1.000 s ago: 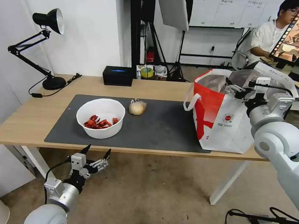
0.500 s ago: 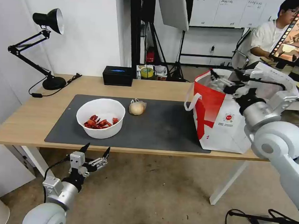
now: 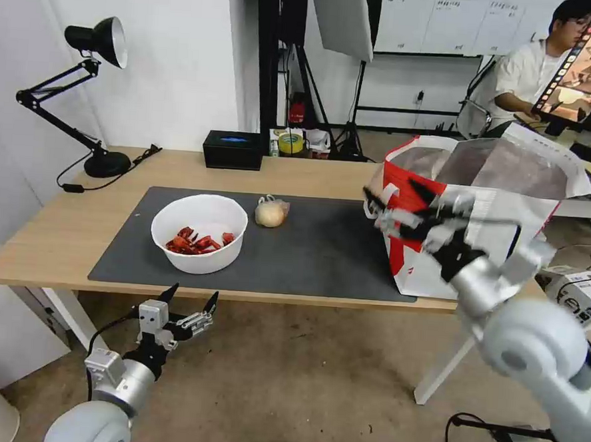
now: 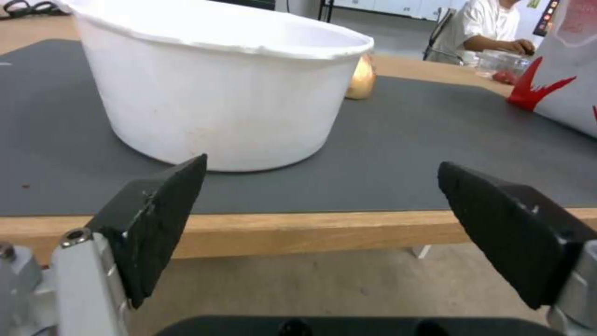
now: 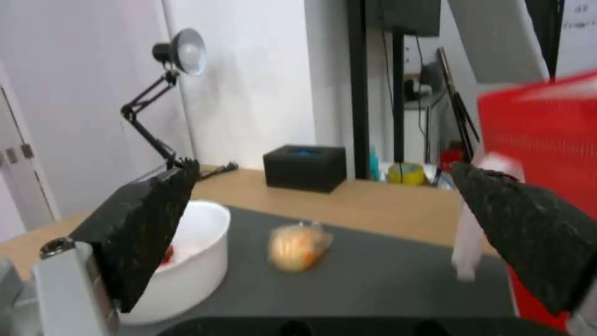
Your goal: Pick up the trash from the table and place it into the takeout bag.
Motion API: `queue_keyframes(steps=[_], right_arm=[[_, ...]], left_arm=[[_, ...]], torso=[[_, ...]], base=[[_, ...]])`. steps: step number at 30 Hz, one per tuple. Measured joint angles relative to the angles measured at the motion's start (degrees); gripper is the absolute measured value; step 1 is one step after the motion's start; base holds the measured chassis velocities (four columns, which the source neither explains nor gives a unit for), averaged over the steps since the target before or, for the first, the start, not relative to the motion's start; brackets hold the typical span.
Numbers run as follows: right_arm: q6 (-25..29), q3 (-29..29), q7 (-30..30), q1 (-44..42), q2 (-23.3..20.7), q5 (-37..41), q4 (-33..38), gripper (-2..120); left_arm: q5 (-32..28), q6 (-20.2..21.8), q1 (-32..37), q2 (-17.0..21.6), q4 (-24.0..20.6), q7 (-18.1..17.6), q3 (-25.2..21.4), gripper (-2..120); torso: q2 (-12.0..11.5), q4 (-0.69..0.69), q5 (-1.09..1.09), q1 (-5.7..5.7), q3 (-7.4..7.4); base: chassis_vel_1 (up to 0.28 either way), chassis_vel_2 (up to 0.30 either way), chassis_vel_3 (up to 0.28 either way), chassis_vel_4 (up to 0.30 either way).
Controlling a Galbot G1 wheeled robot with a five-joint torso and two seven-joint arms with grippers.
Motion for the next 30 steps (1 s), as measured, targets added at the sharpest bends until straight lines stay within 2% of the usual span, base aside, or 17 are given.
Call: queue_keyframes(steps=[10, 16, 17, 24, 30], right_arm=[[4.73, 0.47, 0.07, -9.12, 4.92, -11.08, -1.63, 100], [7.34, 0.3, 1.14, -14.87, 8.95, -16.8, -2.93, 100], [8.29, 0.21, 1.63, -17.61, 10.73, -18.92, -3.65, 100], [10.99, 0.03, 3.84, -23.17, 15.06, -23.33, -6.6, 100], [11.54, 0.07, 4.38, -23.7, 17.06, -24.38, -8.27, 100]], left_arm=[[-0.13, 0.0, 0.73, -0.24, -0.45, -0.04, -0.49, 100], [0.11, -0.54, 1.43, -0.31, -0.49, 0.05, -0.68, 100], [0.21, -0.9, 1.8, -0.39, -0.49, 0.09, -0.77, 100], [0.3, -1.37, 2.44, -0.8, -0.52, 0.25, -1.09, 100], [0.33, -1.2, 2.55, -1.07, -0.41, 0.84, -1.16, 100]], torso=[[0.0, 0.01, -0.01, 0.0, 0.0], [0.0, 0.0, 0.0, 0.0, 0.0], [0.0, 0.01, -0.01, 0.0, 0.0], [0.0, 0.0, 0.0, 0.0, 0.0], [0.0, 0.01, -0.01, 0.01, 0.0]], base=[[0.0, 0.0, 0.0, 0.0], [0.0, 0.0, 0.0, 0.0], [0.0, 0.0, 0.0, 0.0], [0.0, 0.0, 0.0, 0.0], [0.0, 0.0, 0.0, 0.0]])
